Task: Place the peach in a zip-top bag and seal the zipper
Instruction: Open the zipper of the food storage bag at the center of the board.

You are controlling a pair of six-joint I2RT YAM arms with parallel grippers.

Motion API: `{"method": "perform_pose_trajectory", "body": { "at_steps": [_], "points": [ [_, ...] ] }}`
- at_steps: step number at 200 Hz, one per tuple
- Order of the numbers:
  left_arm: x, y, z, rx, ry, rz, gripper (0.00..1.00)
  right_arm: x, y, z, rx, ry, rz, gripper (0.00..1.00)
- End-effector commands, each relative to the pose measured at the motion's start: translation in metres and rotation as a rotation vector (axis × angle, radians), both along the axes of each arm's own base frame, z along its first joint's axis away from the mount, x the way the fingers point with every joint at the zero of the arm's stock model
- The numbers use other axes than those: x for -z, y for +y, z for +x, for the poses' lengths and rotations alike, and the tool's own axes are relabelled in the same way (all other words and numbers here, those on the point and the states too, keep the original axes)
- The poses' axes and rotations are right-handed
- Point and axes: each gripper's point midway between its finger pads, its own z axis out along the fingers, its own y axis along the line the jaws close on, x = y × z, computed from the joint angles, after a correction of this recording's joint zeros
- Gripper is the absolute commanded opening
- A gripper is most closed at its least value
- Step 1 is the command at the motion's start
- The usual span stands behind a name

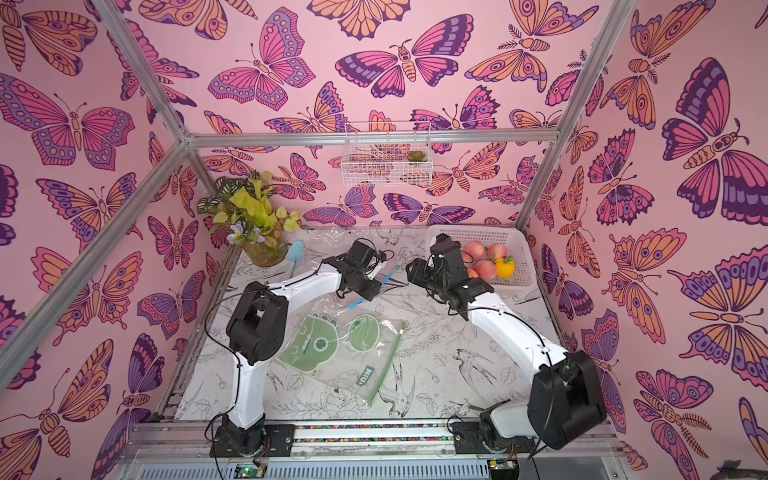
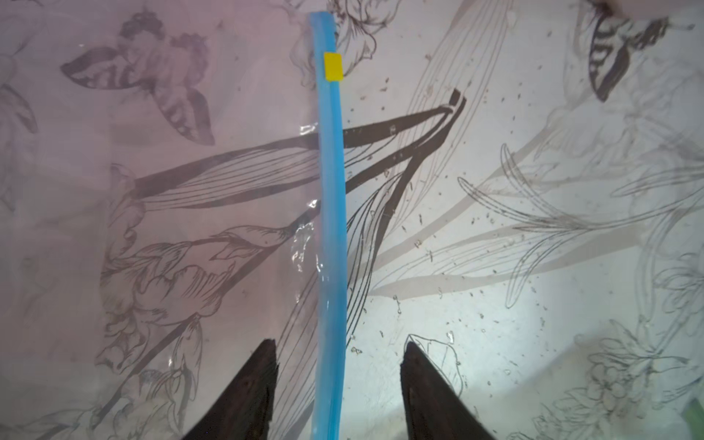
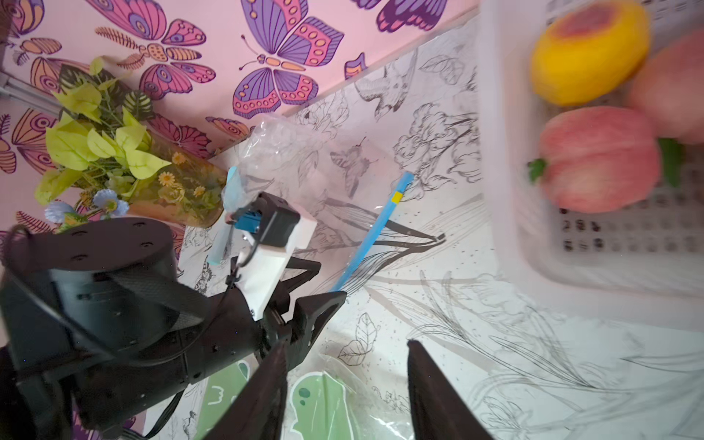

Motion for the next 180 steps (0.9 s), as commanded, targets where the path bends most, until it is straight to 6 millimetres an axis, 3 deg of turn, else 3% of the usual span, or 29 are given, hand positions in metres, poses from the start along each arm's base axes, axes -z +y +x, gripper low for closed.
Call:
{"method": "perform_pose_trajectory", "body": {
  "at_steps": [1,48,83,135,153,169,180],
  "points": [
    [0.002,-0.004,0.012,0.046,-0.071,0.094,0.57,0.010,-0.033,-0.012,0.070,0.025,-0.066,0.52],
    [0.021,-0.002,0.027,0.030,-0.134,0.210,0.60,0.009,-0.060,-0.029,0.119,0.023,-0.071,0.53],
    [0.031,-0.002,0.023,0.043,-0.125,0.233,0.67,0.014,-0.063,-0.031,0.126,0.036,-0.074,0.53],
    [0.051,0.012,0.023,0.025,-0.113,0.306,0.59,0.013,-0.059,-0.028,0.112,0.033,-0.054,0.54],
    [0.058,0.011,0.022,0.031,-0.099,0.303,0.51,0.013,-0.057,-0.029,0.106,0.034,-0.050,0.54],
    [0.061,0.010,0.022,0.032,-0.089,0.296,0.34,0.013,-0.056,-0.029,0.100,0.034,-0.046,0.54],
    [0.061,0.010,0.023,0.032,-0.084,0.287,0.16,0.013,-0.055,-0.030,0.095,0.033,-0.041,0.54]
  ]
}}
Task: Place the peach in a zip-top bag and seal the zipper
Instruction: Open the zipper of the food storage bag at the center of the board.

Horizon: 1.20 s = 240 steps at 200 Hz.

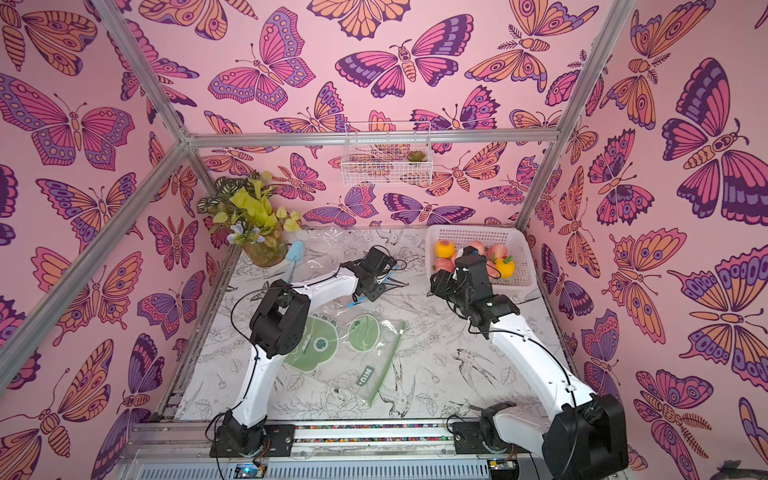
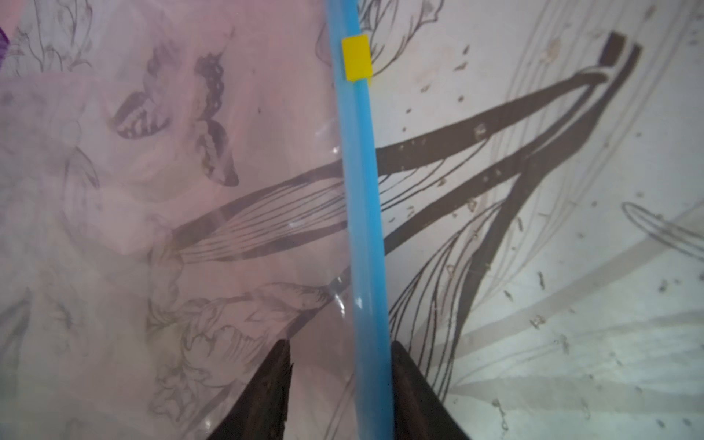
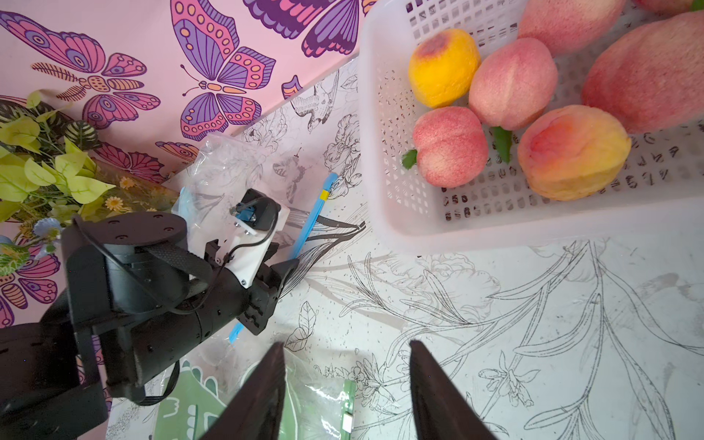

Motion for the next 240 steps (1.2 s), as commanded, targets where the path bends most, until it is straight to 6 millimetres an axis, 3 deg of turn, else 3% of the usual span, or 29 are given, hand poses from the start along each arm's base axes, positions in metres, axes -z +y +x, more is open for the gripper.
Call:
{"method": "perform_pose_trajectory", "body": {
  "at_steps": [1,14,36,83,129,153,188,190,205,240],
  "points": [
    [0.027,0.006,-0.007,0.003,0.061,0.035,0.15,0.003,0.000,-0.001,-0.010,0.010,0.001,0.54],
    [0.023,0.004,-0.006,0.005,0.058,0.024,0.00,0.003,0.002,-0.001,-0.020,0.009,0.007,0.54],
    [0.009,0.001,-0.004,-0.005,0.043,-0.011,0.00,0.005,0.006,0.000,-0.037,0.014,0.020,0.55],
    [-0.049,-0.003,-0.002,-0.041,-0.010,-0.170,0.00,0.012,0.026,0.007,-0.100,0.038,0.061,0.55],
    [-0.109,0.000,-0.008,-0.100,-0.062,-0.348,0.00,0.013,0.064,0.020,-0.188,0.051,0.091,0.55],
    [-0.130,0.002,-0.012,-0.125,-0.057,-0.435,0.00,0.010,0.092,0.032,-0.246,0.054,0.152,0.54],
    [-0.147,0.002,-0.019,-0.152,-0.030,-0.534,0.00,0.001,0.126,0.050,-0.301,0.046,0.252,0.49],
    [-0.147,0.002,-0.019,-0.153,-0.027,-0.538,0.00,0.009,0.130,0.053,-0.304,0.064,0.257,0.48],
    [-0.150,0.001,-0.021,-0.161,-0.012,-0.565,0.00,0.009,0.142,0.059,-0.319,0.061,0.297,0.46],
    [-0.151,0.001,-0.023,-0.184,0.023,-0.616,0.00,0.014,0.150,0.074,-0.292,0.068,0.319,0.41]
  ]
}}
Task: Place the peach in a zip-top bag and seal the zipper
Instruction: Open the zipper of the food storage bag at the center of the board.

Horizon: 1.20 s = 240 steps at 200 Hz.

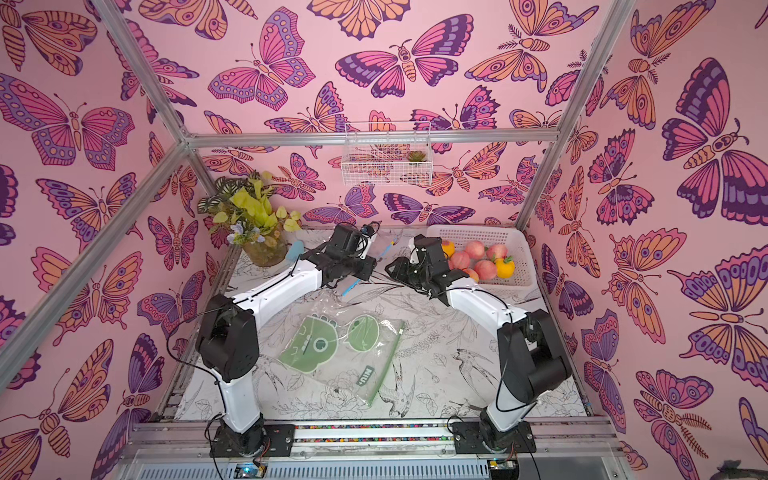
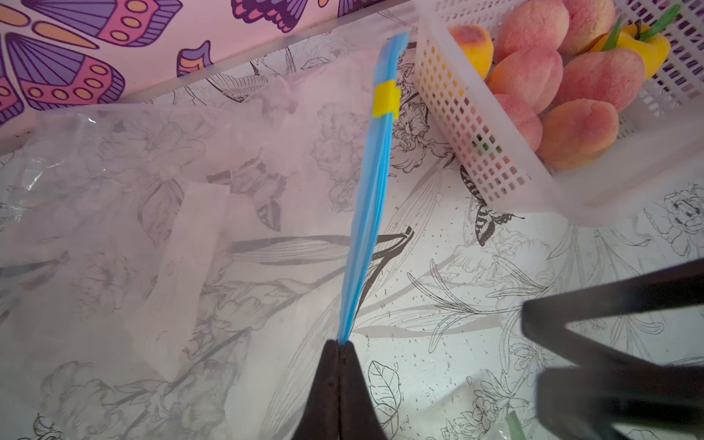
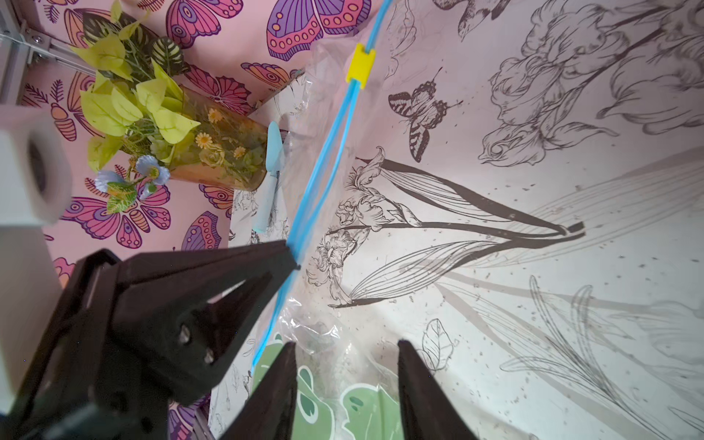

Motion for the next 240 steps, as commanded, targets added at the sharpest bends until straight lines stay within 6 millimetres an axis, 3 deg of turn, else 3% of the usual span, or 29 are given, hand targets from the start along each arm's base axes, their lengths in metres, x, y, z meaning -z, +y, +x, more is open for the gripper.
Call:
{"method": "perform_pose_trajectory", "body": {
  "at_steps": [1,65,152,240],
  "points": [
    [-0.006,-0.001,-0.006,-0.009,0.035,-0.074,0.00,-0.018,0.011,0.013,0.013,-0.026,0.068,0.41],
    [-0.008,-0.002,-0.006,-0.011,0.043,-0.099,0.00,-0.008,0.016,0.030,0.045,-0.012,0.073,0.33],
    [-0.012,-0.001,-0.010,0.004,0.038,-0.103,0.00,0.000,0.015,0.051,0.095,-0.005,0.083,0.31],
    [-0.016,-0.006,-0.013,0.031,0.044,-0.130,0.00,0.013,0.015,0.060,0.111,0.022,0.070,0.29]
  ]
}}
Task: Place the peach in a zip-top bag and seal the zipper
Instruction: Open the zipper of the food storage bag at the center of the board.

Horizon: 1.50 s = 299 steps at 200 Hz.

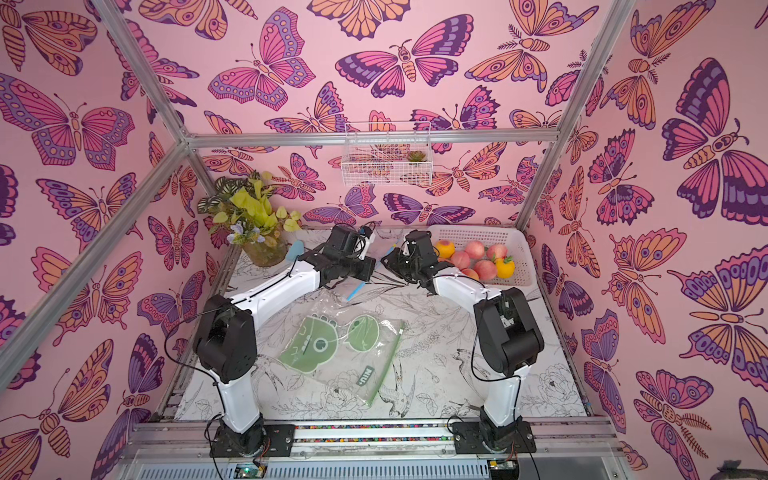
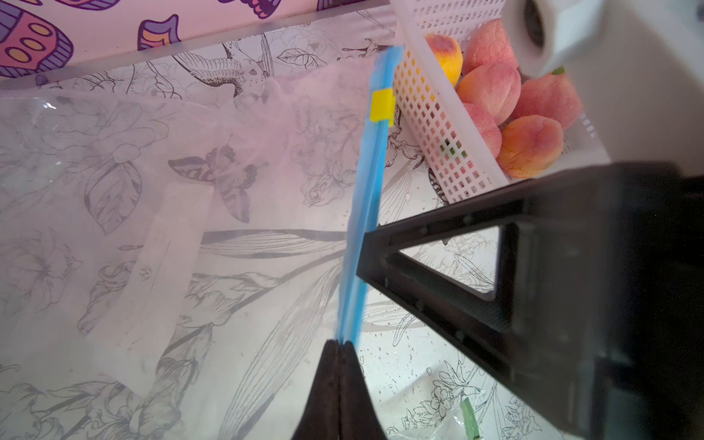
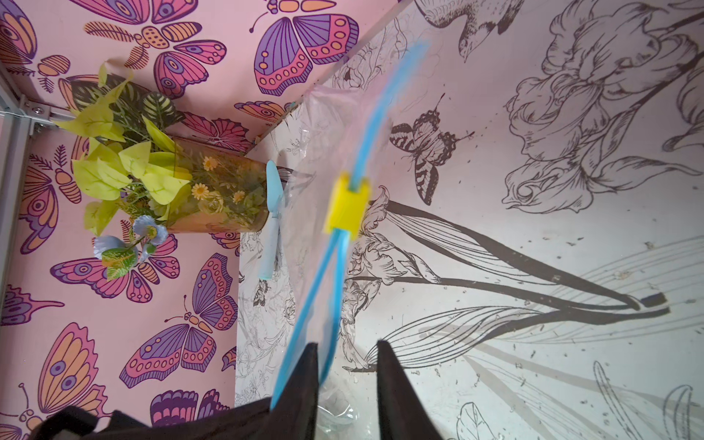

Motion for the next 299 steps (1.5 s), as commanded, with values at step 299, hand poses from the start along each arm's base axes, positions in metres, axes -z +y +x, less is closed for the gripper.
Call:
{"method": "perform_pose_trajectory", "body": {
  "at_steps": [299],
  "points": [
    [0.002,0.005,-0.014,0.034,-0.020,0.036,0.00,-0.015,-0.001,-0.021,0.004,-0.014,-0.086,0.00]
  ]
}}
